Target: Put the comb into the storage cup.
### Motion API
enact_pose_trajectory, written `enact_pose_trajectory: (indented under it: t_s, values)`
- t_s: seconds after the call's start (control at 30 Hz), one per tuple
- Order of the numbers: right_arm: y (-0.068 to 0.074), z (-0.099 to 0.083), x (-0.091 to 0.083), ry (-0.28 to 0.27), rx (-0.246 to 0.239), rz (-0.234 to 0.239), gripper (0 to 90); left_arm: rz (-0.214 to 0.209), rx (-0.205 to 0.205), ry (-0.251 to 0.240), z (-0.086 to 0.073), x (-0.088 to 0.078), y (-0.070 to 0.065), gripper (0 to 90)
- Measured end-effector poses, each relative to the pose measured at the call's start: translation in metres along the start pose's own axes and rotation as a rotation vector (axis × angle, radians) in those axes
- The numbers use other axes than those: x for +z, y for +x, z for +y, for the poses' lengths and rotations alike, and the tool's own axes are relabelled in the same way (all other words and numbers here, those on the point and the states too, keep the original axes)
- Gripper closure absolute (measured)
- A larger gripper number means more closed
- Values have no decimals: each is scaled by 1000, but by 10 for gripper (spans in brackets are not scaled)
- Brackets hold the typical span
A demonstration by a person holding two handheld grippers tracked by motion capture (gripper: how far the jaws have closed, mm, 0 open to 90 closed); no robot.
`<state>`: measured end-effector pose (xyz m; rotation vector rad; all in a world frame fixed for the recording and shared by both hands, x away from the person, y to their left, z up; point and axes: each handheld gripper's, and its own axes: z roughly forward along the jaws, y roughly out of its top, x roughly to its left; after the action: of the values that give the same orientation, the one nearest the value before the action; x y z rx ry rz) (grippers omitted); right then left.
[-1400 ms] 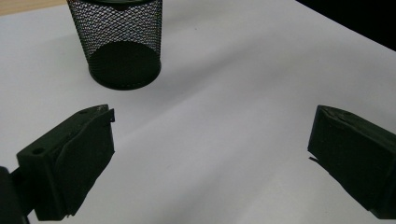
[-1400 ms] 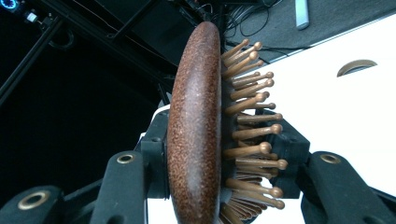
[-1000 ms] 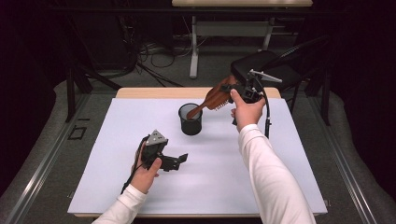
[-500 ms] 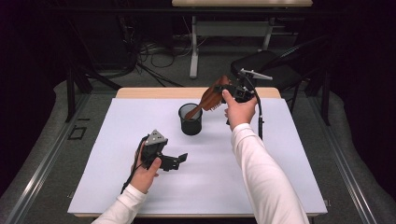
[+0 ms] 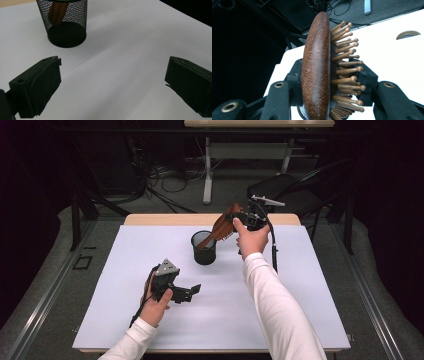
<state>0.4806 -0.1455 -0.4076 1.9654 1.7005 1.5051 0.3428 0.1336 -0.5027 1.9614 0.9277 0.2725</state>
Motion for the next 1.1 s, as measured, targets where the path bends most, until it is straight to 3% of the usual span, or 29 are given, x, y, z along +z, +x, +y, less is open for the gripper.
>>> enact_pose_trajectory:
  t_s: [1.1]
  values:
    - [-6, -8, 27, 34, 7, -27, 501, -4, -12, 11, -2, 3, 3, 4]
